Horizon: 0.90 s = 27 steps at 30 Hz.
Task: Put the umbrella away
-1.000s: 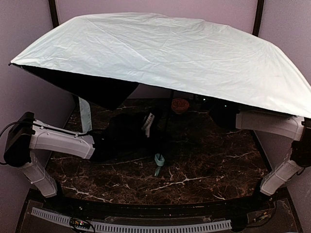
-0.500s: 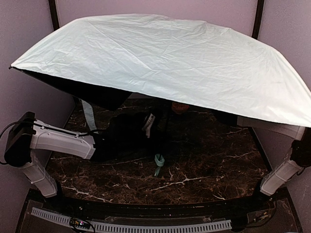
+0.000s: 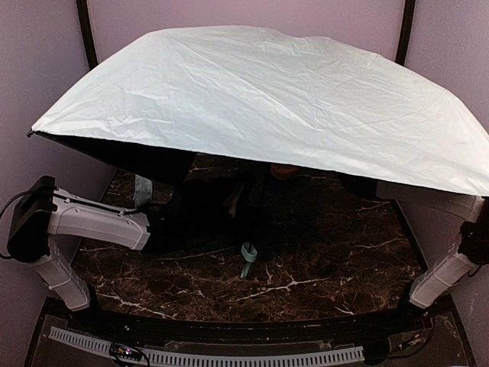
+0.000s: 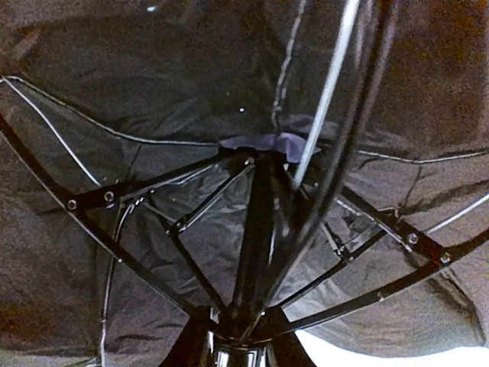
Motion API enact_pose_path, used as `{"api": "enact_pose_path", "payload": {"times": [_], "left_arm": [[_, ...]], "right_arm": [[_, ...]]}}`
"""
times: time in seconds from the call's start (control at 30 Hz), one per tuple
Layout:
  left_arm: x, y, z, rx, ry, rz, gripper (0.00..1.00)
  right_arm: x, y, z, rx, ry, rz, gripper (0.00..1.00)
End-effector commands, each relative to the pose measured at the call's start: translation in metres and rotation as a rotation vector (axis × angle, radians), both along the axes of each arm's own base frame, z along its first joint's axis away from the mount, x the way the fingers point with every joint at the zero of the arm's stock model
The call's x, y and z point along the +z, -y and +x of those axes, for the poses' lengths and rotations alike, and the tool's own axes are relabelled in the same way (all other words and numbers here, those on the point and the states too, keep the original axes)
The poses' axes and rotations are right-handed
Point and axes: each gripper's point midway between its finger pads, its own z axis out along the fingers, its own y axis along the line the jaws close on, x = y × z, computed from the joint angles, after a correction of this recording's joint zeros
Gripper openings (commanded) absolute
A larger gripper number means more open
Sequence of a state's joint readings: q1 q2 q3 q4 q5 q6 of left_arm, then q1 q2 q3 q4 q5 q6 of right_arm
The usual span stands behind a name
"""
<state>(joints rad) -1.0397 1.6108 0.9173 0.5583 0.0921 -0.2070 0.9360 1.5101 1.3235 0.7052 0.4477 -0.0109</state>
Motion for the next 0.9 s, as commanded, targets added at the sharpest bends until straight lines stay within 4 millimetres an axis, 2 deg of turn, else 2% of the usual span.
{"api": "enact_pose_path", "payload": {"times": [0.0, 0.1, 0.33, 0.47, 0.63, 0.73, 0.87], "left_arm": [[0.106, -0.009, 0.007, -0.020, 0.236, -0.231, 0.00], [0.119, -0.009, 0.013, -0.020, 0.296, -0.259, 0.00], [0.155, -0.004, 0.002, -0.080, 0.411, -0.363, 0.00], [0.159, 0.002, 0.003, -0.092, 0.437, -0.389, 0.00], [0.161, -0.003, 0.006, -0.056, 0.491, -0.409, 0.00], [0.161, -0.003, 0.010, -0.032, 0.522, -0.407, 0.00], [0.152, 0.004, 0.011, -0.053, 0.504, -0.416, 0.00]], "right_arm": [[-0.049, -0.042, -0.014, 0.219, -0.099, -0.206, 0.18], [-0.077, -0.057, -0.029, 0.315, -0.143, -0.265, 0.18], [-0.157, -0.056, -0.033, 0.327, -0.297, -0.324, 0.18], [-0.190, -0.056, -0.032, 0.313, -0.362, -0.327, 0.18], [-0.234, -0.052, -0.036, 0.309, -0.453, -0.335, 0.18], [-0.254, -0.052, -0.040, 0.297, -0.490, -0.358, 0.18], [-0.257, -0.046, -0.044, 0.292, -0.501, -0.346, 0.17]]}}
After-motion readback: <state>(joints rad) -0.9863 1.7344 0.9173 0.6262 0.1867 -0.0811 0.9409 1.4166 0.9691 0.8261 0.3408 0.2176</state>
